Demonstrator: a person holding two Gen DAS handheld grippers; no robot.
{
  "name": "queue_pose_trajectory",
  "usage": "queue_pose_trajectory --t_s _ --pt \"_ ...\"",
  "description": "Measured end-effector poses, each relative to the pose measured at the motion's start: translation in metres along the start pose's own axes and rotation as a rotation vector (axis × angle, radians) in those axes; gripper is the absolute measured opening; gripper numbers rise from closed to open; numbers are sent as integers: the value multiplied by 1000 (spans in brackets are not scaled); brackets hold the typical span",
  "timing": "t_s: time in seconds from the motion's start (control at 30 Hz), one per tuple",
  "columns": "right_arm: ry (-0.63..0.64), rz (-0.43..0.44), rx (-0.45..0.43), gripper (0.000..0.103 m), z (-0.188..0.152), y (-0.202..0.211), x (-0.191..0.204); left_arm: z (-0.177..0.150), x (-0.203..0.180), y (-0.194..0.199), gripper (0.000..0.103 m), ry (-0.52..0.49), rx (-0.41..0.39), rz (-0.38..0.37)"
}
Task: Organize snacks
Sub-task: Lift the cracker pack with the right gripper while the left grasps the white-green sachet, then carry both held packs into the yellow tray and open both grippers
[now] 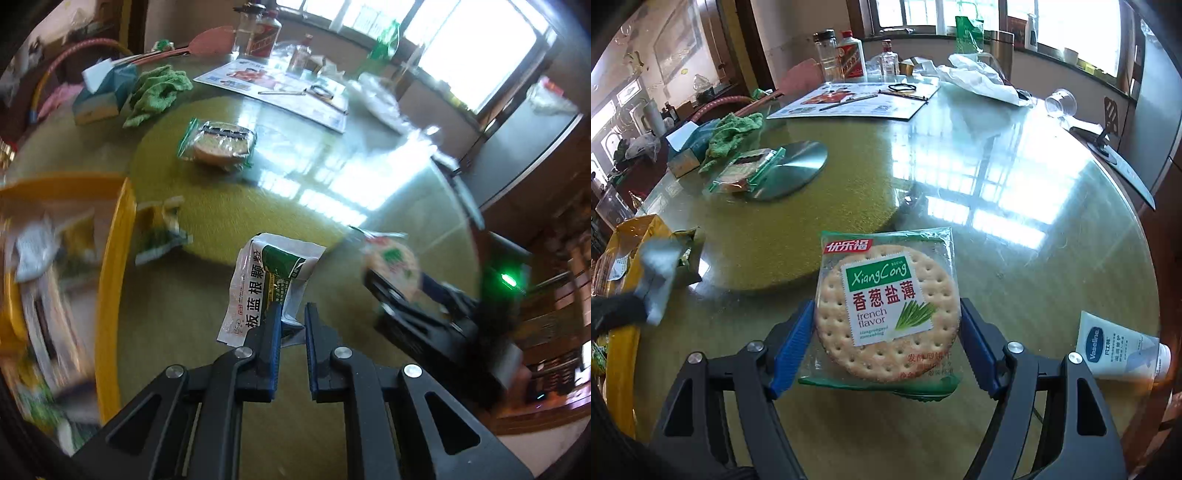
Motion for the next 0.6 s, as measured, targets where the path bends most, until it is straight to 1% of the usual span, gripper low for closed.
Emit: queue_pose_trajectory --t_s 0.1,0.17,0.27,0.33,0.4,0.5,0.6 --pt "0 18 -16 76 2 3 4 -12 -6 20 10 20 -49 -55" --pt "1 64 -33 76 4 7 12 -18 -4 38 10 27 -83 -76" --pt "11 130 -54 76 5 13 24 -23 10 69 10 51 -139 -82" --pt "33 175 -67 76 6 16 37 -26 27 93 10 79 -169 -82" --pt "51 203 -73 76 5 18 48 -26 48 116 10 106 -210 -64" --pt "95 245 -83 76 2 25 66 -29 86 148 10 154 -273 -2" --pt "137 333 -87 76 -4 34 92 -34 127 164 10 199 -299 64"
Point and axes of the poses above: each gripper's, at about its wrist camera, not at the fingertips, and y roughly against the way its jaws point, x to its left, z to its top, the point moved 10 cm from there along -y, roughly the way its jaws point, and after that the axes turned 2 degrees about -x, right-handed, at the moved point
